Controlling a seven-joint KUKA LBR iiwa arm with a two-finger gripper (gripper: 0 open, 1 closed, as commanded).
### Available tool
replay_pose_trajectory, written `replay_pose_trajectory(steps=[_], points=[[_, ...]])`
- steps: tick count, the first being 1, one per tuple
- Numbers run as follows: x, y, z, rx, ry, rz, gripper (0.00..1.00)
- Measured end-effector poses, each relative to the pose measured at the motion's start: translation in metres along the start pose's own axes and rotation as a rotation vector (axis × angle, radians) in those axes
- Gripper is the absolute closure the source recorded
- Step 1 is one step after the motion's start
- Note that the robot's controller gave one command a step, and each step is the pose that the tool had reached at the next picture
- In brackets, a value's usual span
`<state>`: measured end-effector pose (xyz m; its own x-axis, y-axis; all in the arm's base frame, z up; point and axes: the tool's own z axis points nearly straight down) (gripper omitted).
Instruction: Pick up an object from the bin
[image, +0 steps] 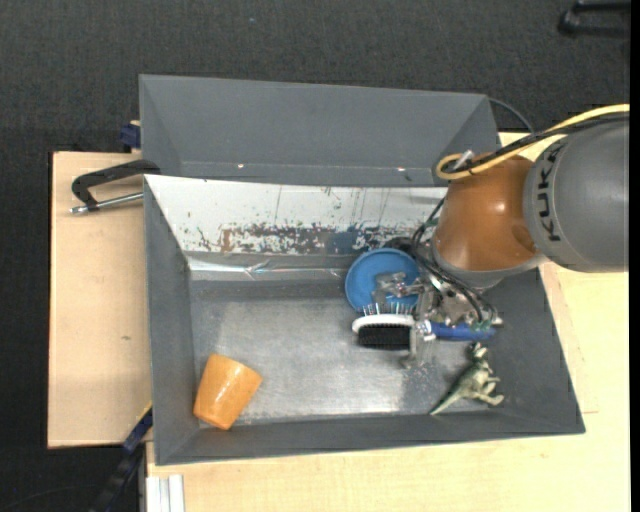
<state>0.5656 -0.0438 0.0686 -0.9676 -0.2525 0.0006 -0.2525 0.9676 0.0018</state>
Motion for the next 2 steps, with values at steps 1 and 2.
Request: replay_pose_trajectory(steps=[1, 2], points=[[-0.001, 0.000, -0.003, 0.001, -0.005, 0.002, 1.00], [0.005, 0.004, -0.257, 0.006, -0.015, -0.038, 1.00]])
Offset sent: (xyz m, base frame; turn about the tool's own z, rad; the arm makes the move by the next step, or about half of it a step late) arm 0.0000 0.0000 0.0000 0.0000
